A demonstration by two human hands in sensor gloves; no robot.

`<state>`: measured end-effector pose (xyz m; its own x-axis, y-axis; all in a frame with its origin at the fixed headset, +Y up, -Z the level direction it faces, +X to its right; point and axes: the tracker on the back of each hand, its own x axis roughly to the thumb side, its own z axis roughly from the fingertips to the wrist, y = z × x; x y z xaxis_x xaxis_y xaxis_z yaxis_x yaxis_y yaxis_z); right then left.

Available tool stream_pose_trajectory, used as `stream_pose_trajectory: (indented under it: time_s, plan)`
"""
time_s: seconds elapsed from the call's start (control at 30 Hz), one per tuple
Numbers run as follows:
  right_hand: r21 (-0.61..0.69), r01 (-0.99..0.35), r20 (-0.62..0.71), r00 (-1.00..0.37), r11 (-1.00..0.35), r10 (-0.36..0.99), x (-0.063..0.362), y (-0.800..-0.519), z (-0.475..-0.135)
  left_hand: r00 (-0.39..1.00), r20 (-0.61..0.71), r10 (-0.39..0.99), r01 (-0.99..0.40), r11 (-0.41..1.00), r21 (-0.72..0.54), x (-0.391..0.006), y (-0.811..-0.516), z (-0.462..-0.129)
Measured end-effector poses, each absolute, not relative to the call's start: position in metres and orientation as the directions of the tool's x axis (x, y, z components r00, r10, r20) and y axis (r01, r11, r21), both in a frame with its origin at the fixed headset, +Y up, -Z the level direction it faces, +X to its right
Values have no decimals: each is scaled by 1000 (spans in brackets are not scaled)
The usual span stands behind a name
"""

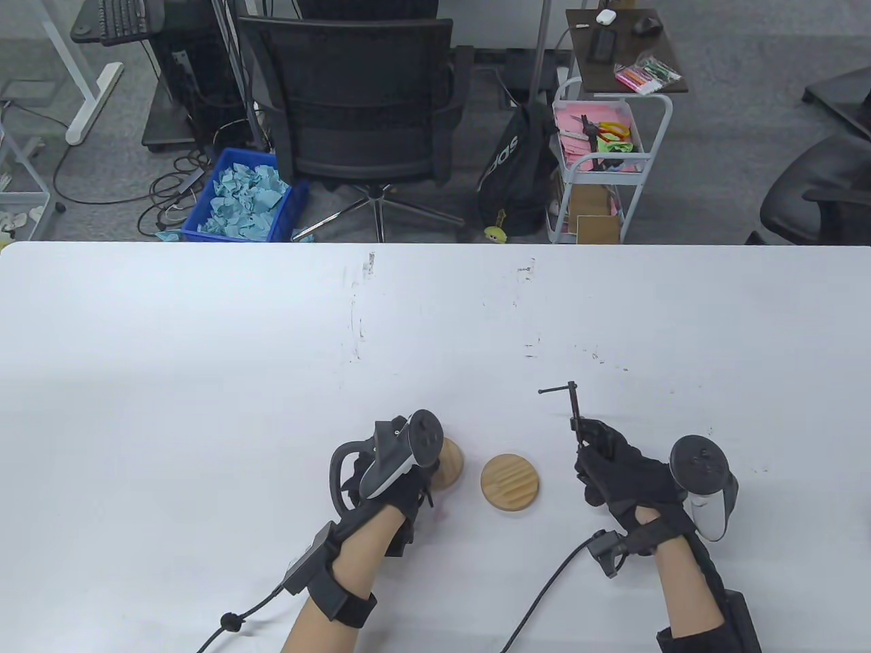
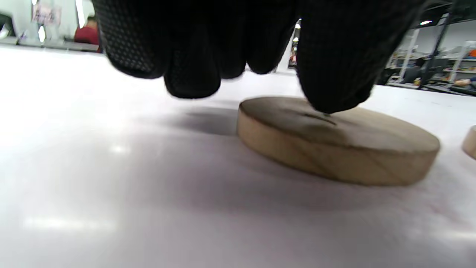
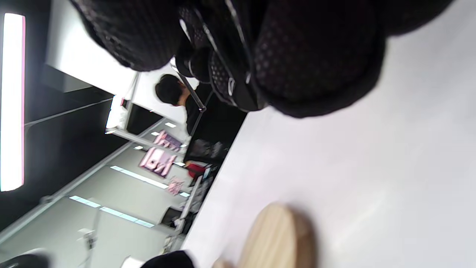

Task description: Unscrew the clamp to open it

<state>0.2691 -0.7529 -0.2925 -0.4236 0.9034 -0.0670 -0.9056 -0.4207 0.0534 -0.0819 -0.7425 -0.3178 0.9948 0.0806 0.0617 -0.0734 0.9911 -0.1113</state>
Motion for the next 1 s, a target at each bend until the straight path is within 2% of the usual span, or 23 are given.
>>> stream_pose_trajectory:
  time_s: [0.1,0.17,0.37,0.6,0.77,1.0]
  plan:
    - [12,-844,-203,-526,-535,826,282,-754,-294,988,154,9,-4,1000,-30,-79,-732,-312]
    - [-20,-821,-255,-548,-571,797,288,-754,-296,982,186,-18,24,999,-32,-79,-725,-307]
    - [-53,-746,-285,-626,-664,726,294,-752,-301,970,216,-113,126,991,-47,-101,-725,-294]
    - [4,-655,-357,-706,-755,611,294,-758,-304,975,208,-76,89,994,-58,-128,-734,-279]
    - [0,-607,-381,-735,-794,562,295,-757,-304,976,210,-58,67,997,-39,-131,-728,-273]
    - [41,-390,-421,-841,-920,339,294,-758,-303,972,230,-49,67,995,-73,-127,-732,-271]
